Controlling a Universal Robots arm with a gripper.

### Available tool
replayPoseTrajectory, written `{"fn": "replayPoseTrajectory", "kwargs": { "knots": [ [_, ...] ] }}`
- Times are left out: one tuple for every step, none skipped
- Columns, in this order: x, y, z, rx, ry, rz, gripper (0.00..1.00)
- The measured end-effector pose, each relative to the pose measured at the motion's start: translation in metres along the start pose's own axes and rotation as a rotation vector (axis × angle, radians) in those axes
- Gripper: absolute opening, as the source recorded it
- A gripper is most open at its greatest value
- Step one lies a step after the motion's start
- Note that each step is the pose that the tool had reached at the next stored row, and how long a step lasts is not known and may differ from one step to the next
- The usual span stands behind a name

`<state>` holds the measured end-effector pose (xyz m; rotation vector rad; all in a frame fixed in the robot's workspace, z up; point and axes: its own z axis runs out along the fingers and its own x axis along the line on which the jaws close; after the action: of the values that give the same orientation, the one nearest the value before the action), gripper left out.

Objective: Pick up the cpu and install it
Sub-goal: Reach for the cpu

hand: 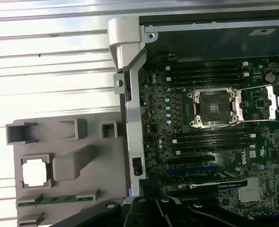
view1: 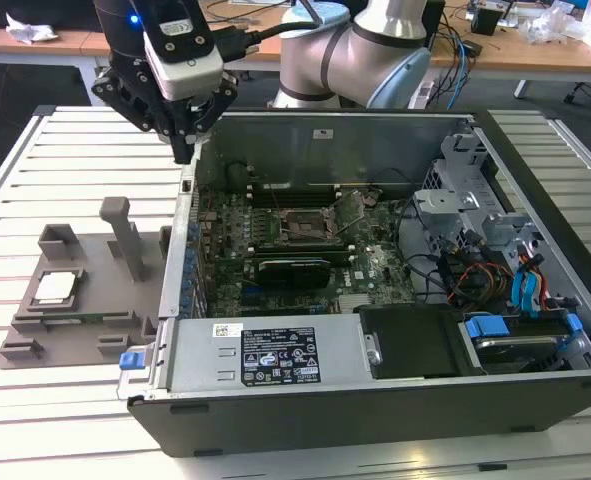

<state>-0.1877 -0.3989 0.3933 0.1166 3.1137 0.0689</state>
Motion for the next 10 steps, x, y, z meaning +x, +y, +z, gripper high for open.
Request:
{"fn": "replayPoseTrajectory", "kwargs": {
  "knots": [
    [0.0025,-0.0002,-0.0001,0.0,0.0,0.0,0.11],
    [0.0059,-0.0004,-0.0002,0.0,0.0,0.0,0.11],
    [0.0079,-0.0006,-0.0002,-0.0001,0.0,0.0,0.11],
    [0.0108,-0.0008,-0.0003,0.0,0.0,0.0,0.11],
    [0.0136,-0.001,-0.0004,-0.0001,0.0,0.0,0.11],
    [0.0158,-0.0012,-0.0004,-0.0001,0.0,0.0,0.11],
    [0.0171,-0.0013,-0.0004,-0.0001,0.0,0.0,0.11],
    [0.0181,-0.0013,-0.0005,-0.0001,0.0,0.0,0.11],
    [0.019,-0.0014,-0.0005,-0.0001,0.0,0.0,0.11],
    [0.0213,-0.0016,-0.0006,-0.0001,0.0,0.0,0.11]
  ]
}}
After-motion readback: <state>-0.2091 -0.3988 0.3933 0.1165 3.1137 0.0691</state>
